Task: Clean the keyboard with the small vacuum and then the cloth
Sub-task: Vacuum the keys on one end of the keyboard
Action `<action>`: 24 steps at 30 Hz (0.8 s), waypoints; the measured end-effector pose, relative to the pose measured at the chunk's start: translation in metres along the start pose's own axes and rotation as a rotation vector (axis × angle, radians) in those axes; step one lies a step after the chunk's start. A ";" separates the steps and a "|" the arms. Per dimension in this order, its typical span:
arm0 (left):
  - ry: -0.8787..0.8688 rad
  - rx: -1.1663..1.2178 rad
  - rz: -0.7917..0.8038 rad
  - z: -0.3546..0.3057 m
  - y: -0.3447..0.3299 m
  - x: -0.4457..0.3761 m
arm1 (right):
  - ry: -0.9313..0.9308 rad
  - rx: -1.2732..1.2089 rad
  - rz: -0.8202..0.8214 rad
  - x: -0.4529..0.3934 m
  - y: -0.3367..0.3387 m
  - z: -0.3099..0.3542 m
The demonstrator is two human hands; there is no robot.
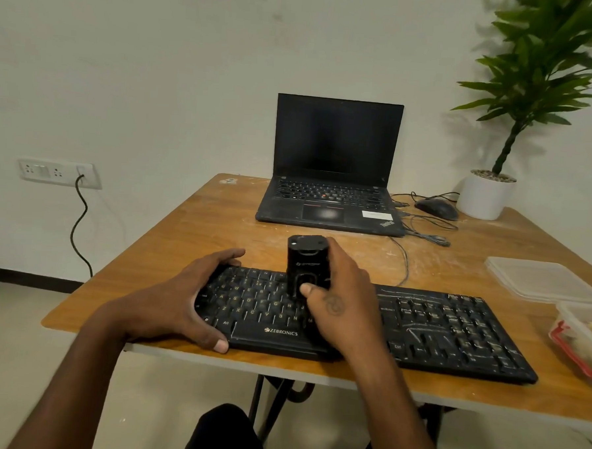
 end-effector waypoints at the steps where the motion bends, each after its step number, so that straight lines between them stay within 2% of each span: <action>1: -0.002 0.000 0.001 0.000 0.000 0.000 | -0.023 -0.023 0.000 0.000 0.007 -0.005; 5: -0.004 0.000 0.008 0.002 0.000 -0.001 | -0.132 -0.085 -0.081 0.006 0.044 -0.032; 8: -0.002 -0.001 -0.001 0.002 0.001 -0.001 | -0.130 0.005 -0.143 0.005 0.053 -0.037; 16: 0.004 -0.002 0.003 -0.001 0.000 0.000 | 0.025 0.068 -0.034 -0.010 -0.001 -0.005; 20: 0.002 0.004 0.008 -0.001 0.000 0.000 | -0.090 -0.030 -0.049 -0.016 0.023 -0.024; 24: -0.001 0.002 0.008 0.001 0.000 0.000 | -0.180 0.130 -0.165 -0.020 0.045 -0.036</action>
Point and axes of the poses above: each hand's wrist, its own x-axis away from the middle knuckle, its own y-axis out of the back of the hand, z = x × y, the point moved 6 cm from there along -x, towards the middle knuckle, and after that the axes turned 2 degrees about y, right-handed, at the moved point
